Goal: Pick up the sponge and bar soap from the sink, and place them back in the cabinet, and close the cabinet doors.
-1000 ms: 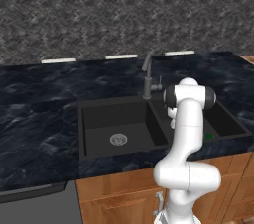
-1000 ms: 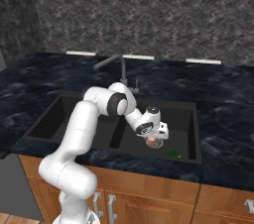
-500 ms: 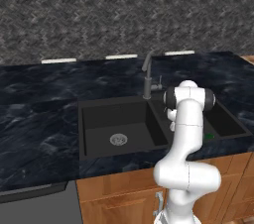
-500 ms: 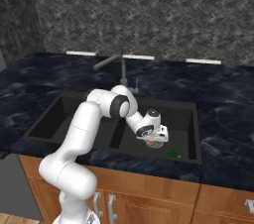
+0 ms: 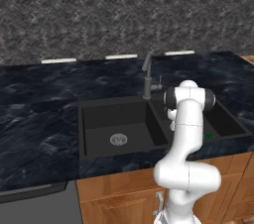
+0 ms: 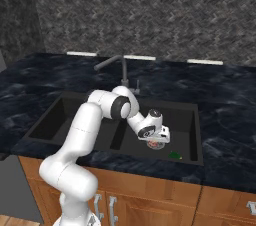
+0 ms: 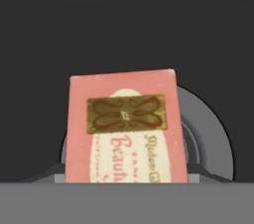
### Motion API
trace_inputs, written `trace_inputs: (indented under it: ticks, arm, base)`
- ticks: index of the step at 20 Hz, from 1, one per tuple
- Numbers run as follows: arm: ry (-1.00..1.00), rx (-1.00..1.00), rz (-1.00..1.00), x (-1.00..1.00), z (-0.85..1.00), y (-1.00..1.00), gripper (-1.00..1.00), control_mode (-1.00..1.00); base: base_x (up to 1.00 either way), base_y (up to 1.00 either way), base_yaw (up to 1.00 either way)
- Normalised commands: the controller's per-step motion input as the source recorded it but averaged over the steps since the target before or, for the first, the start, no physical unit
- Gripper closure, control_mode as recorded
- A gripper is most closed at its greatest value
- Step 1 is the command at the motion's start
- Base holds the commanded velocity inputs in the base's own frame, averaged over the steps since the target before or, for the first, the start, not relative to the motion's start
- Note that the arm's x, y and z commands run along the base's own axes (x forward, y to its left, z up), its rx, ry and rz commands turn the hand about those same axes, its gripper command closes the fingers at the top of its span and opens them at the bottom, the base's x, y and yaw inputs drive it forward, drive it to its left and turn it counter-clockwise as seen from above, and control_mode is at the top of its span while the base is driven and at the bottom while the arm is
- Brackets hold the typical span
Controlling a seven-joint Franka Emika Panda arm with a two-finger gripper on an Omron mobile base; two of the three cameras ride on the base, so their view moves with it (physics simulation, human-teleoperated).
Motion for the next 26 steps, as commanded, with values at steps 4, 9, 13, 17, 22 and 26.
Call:
trace_inputs:
  ticks: [4,9,13,17,22,26]
  arm:
    - [-0.12,0.0,0.0,-0.05,0.31,-0.02,1.0,-1.0]
    - [-0.09,0.0,-0.02,-0.04,0.83,-0.06,1.0,-1.0]
    - [-0.01,0.0,-0.04,-0.26,0.87,-0.05,1.0,-1.0]
    - [0.0,0.0,-0.07,-0.68,0.58,0.0,1.0,-1.0]
    - [0.0,0.0,-0.01,-0.65,0.76,0.17,1.0,-1.0]
    - [-0.02,0.0,0.0,-0.47,0.98,0.38,1.0,-1.0]
  base:
    - [0.0,0.0,0.0]
    - [0.0,0.0,0.0]
    - [0.0,0.0,0.0]
    - [0.0,0.0,0.0]
    - [0.0,0.0,0.0]
    - [0.0,0.0,0.0]
